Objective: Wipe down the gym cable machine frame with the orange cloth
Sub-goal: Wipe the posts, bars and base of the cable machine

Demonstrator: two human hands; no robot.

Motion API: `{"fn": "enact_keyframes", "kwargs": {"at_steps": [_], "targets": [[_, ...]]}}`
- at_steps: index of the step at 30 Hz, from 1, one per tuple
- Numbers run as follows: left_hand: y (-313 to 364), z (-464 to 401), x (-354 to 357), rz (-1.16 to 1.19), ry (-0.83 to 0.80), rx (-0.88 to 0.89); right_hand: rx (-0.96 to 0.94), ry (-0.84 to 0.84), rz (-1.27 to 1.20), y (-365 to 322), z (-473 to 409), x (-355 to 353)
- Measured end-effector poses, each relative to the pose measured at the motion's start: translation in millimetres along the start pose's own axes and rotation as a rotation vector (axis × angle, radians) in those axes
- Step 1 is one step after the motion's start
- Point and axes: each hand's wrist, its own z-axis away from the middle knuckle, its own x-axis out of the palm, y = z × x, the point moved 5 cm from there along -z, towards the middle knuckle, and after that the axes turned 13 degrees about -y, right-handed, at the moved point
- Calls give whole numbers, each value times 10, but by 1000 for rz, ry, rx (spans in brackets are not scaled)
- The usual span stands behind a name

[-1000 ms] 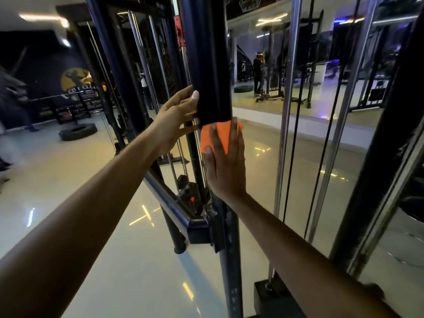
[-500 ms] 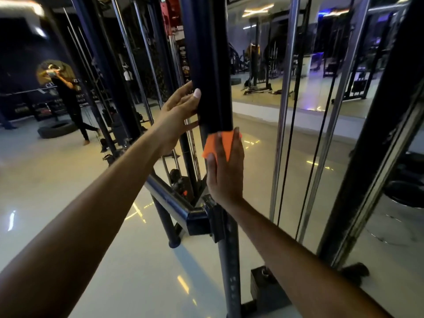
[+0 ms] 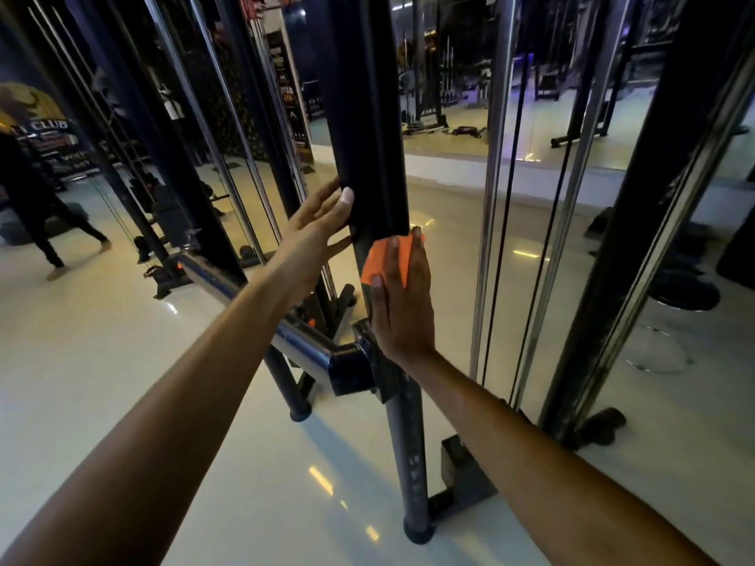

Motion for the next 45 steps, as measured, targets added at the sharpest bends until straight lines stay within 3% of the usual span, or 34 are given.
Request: {"fn": "enact_keyframes", "kwargs": {"at_steps": [4, 11, 19, 26, 34, 40, 45], "targets": [[-174, 33, -11, 19, 19, -27, -55, 59, 28, -120, -223, -125], [-551, 185, 58, 9, 20, -80, 63, -149, 111, 431, 830, 497], [-769, 284, 164, 33, 25, -137, 70, -25, -41, 178, 212, 129], [-928, 356, 212, -10, 55, -161, 55, -232, 14, 593, 1034, 441], [-961, 351, 271, 27, 87, -183, 34, -98, -83, 299, 249, 83], [-1201, 466, 393, -82, 116, -204, 39, -325, -42, 801, 1138, 423], [-1459, 615, 482, -144, 190, -256, 38, -305, -112, 680, 846, 320]]}}
